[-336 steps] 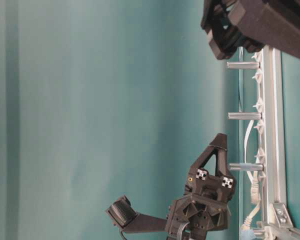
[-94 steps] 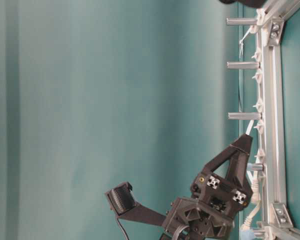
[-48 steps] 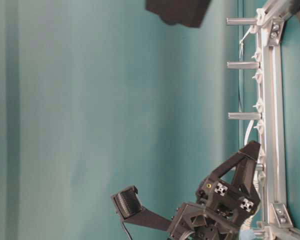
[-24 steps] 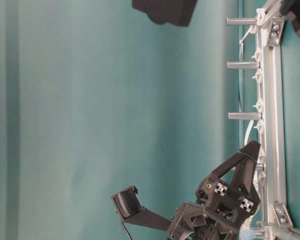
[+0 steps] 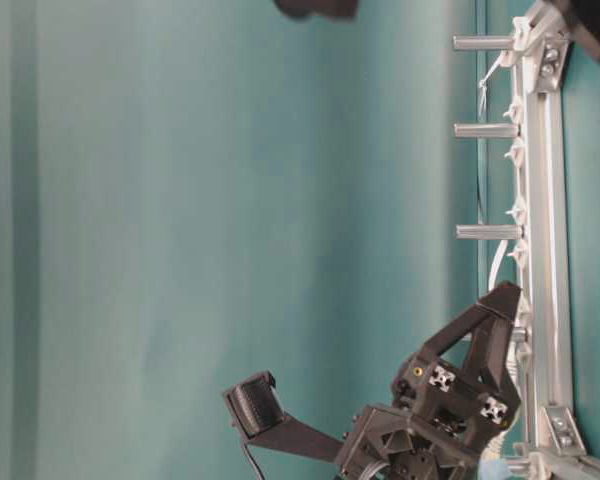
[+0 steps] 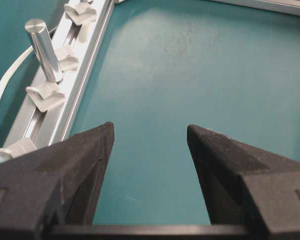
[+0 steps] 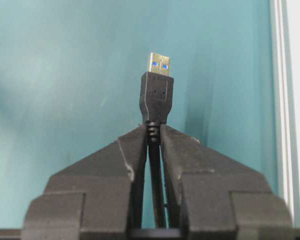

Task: Insert the wire through the string loop located on the right side.
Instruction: 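Lift the cable and carry it right toward the frame corner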

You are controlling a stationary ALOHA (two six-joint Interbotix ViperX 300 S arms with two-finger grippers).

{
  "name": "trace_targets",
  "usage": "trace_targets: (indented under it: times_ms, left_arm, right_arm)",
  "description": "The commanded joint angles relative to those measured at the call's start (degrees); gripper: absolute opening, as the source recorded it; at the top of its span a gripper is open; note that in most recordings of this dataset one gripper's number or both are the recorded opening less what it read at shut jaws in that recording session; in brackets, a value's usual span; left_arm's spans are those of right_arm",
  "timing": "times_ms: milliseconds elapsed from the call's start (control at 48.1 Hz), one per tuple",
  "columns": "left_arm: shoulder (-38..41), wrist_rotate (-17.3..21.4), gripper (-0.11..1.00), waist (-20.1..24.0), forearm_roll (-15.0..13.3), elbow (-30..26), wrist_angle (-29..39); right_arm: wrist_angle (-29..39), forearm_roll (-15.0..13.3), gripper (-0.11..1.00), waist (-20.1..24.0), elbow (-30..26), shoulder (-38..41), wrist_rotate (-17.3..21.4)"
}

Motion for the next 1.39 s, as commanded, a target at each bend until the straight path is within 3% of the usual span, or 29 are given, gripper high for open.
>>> trace_targets:
  times_ms: [0,810,1371]
  left_arm:
    - [-0.7,-0.2,0.65,-0.2,0.0,-1.1,-0.3]
    - [-0.7,-0.3,0.65,-0.2,0.0,-1.5,1.5]
    - [-0.7,-0.3,0.65,-0.2,-0.1,-1.6,4.0]
  right_arm:
    - [-0.3,-0.1,0.12,0.6,1.8,-3.8,0.0]
    - [0.9,-0.1,0.12,3.5,19.5,-18.9,0.0]
    - [4.5,-0.1,0.12,3.5,32.3,-35.0,0.0]
